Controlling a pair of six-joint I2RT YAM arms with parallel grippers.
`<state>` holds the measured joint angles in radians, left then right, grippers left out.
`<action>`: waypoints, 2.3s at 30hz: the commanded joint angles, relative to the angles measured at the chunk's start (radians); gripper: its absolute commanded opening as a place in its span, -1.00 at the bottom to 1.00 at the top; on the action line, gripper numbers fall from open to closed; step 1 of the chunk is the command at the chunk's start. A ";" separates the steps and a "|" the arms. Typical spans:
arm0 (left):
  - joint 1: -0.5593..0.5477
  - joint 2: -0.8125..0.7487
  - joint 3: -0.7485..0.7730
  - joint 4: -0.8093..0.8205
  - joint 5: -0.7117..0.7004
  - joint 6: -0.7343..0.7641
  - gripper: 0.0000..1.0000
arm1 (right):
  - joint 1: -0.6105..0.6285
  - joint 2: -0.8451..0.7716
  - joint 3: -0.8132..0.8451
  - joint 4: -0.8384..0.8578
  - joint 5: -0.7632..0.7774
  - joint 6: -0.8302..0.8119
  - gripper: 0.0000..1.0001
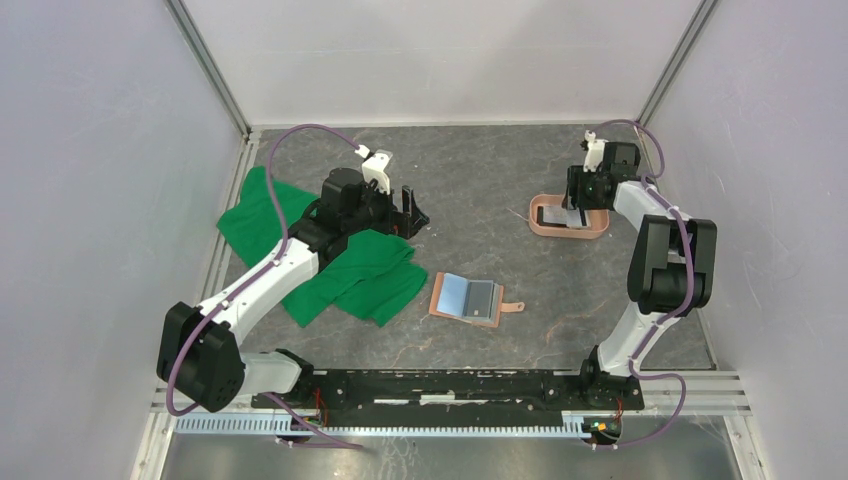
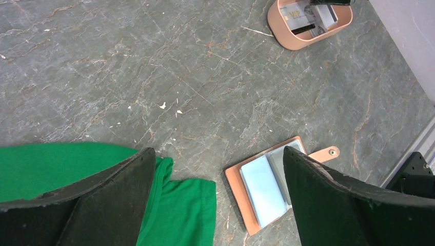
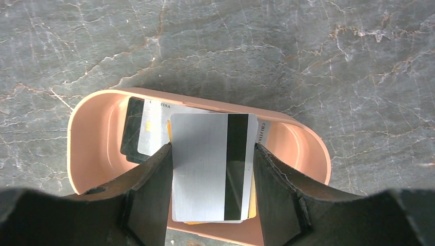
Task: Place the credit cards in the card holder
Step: Pick up the credit card from the storage box.
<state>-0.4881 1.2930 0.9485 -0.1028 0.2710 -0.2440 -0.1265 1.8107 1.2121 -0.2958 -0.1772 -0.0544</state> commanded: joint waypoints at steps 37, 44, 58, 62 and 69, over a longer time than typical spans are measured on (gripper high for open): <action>-0.261 0.782 0.394 0.760 0.271 -0.572 0.38 | -0.093 -0.015 -0.104 0.288 -0.568 0.278 0.05; -0.268 0.982 0.606 0.786 0.280 -0.632 0.26 | -0.101 -0.002 -0.108 0.318 -0.613 0.321 0.04; -0.285 1.176 0.829 0.788 0.298 -0.681 0.20 | -0.123 0.011 -0.123 0.347 -0.671 0.376 0.03; -0.285 1.203 0.855 0.794 0.302 -0.698 0.20 | -0.127 0.014 -0.127 0.359 -0.687 0.392 0.03; -0.287 1.233 0.895 0.792 0.303 -0.708 0.14 | -0.128 0.021 -0.130 0.369 -0.706 0.410 0.03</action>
<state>-0.7712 2.5080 1.7905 0.6456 0.5556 -0.9142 -0.2508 1.8175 1.0840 0.0299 -0.8455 0.3367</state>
